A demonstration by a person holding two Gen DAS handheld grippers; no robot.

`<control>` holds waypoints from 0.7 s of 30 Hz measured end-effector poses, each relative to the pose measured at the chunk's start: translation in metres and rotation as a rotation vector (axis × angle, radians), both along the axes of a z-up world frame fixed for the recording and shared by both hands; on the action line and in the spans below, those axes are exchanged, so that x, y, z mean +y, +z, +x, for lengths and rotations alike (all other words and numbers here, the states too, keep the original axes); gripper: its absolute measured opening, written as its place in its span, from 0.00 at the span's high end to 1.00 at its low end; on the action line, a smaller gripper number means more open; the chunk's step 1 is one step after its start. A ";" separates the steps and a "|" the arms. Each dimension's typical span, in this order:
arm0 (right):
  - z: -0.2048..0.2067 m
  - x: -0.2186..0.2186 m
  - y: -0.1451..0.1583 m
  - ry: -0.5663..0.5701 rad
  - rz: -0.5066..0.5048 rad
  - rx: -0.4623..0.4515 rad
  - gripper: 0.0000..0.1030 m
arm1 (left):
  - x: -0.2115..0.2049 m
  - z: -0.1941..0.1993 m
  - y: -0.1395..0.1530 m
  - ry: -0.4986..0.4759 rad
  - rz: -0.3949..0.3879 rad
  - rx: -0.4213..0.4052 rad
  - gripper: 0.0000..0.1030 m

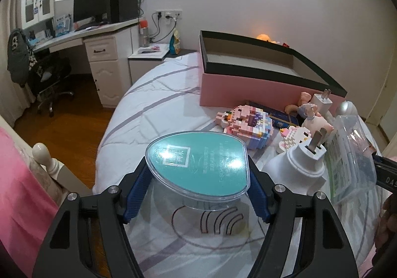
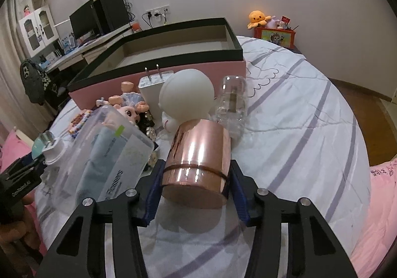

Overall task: Organize rigid objects
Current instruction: 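Grasp the teal heart container with left tool while right tool grasps rose-gold cup, then lower both held items into the pink box and open both tools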

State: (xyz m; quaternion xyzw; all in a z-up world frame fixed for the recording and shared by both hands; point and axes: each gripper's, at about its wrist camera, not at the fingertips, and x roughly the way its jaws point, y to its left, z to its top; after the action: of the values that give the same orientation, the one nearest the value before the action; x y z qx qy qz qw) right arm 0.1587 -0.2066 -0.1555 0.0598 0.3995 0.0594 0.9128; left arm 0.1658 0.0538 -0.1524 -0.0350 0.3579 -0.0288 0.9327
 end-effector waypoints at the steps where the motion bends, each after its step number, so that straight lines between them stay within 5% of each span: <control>1: -0.002 0.000 0.002 0.001 0.003 -0.004 0.52 | 0.001 -0.003 0.001 0.001 -0.002 -0.003 0.30; 12: -0.021 0.001 0.023 0.017 0.041 -0.051 0.53 | 0.001 -0.023 0.028 -0.011 0.005 -0.064 0.30; 21: -0.010 0.011 0.075 0.085 0.030 -0.159 0.53 | -0.012 -0.009 0.078 -0.051 0.009 -0.155 0.30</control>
State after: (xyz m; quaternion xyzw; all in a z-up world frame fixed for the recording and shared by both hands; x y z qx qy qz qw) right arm 0.1489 -0.1957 -0.0807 0.0515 0.3269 0.1088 0.9374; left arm 0.1571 0.0415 -0.0741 -0.0192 0.2857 -0.0533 0.9566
